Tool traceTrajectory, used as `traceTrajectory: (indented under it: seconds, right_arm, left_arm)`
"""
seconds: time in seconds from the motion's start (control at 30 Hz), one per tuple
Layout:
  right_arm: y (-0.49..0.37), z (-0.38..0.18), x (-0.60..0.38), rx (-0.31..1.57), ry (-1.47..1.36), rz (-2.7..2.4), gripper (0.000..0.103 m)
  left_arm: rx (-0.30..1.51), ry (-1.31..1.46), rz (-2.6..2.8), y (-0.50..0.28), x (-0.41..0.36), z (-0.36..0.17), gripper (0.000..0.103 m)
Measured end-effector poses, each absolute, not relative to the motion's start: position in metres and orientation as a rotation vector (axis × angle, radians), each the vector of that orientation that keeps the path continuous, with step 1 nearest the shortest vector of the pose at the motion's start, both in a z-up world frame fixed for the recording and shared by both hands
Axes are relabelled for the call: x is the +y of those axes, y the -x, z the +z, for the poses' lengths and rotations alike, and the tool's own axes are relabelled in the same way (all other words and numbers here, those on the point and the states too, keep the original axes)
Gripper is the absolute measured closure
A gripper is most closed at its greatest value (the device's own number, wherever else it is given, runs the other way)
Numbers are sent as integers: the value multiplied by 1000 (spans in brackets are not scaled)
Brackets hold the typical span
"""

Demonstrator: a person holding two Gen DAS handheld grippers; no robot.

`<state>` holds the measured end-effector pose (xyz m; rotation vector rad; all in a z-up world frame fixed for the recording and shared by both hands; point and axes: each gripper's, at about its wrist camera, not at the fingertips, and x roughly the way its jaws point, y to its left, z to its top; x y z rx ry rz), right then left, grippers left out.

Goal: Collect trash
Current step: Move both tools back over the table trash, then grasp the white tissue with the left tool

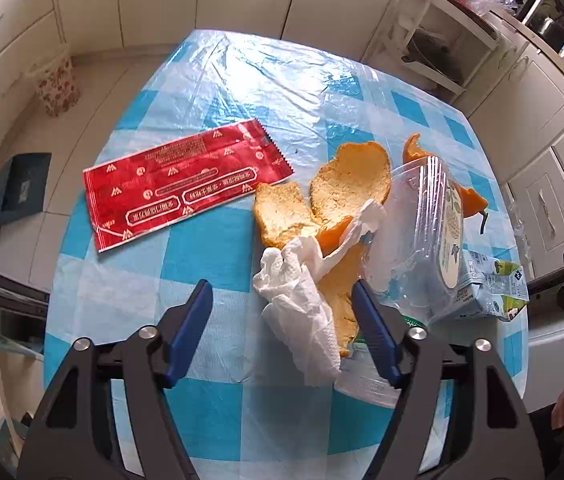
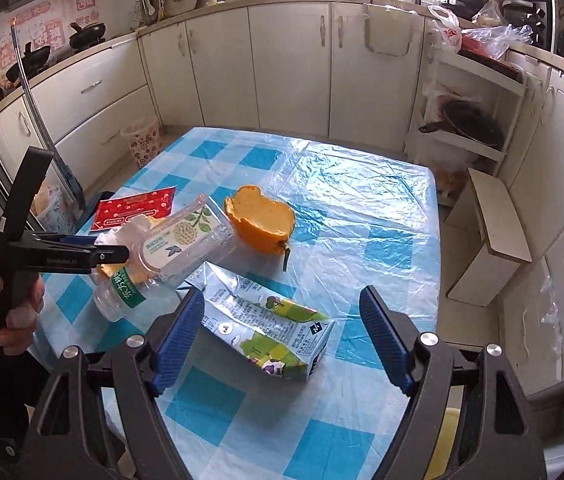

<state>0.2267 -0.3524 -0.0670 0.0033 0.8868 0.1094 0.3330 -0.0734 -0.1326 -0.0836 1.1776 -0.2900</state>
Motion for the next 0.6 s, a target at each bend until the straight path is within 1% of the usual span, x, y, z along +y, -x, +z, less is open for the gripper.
traceTrajectory:
  seconds: [0.03,0.07,0.17,0.27,0.6]
  right_arm:
    - [-229,-70,-350,900,5,106,26]
    - [-230,-72,-348,911,16,104,26]
    - [-232,-75,-340,921,42,107,26]
    - [-231,-75,-335,918,55,107,25]
    - [-245,-86,-339,936,41,58,25]
  left_arm:
    - [1186,90,-290,-334,-72,-134,50]
    - [1188,90,-288,-334,-71,-134,64]
    - [1191,129,-300,-334,-64,-133,84]
    - [1169,166,-299,-332,-57,-128,91]
    - [1083,316,-289,-322,-18,-104,91]
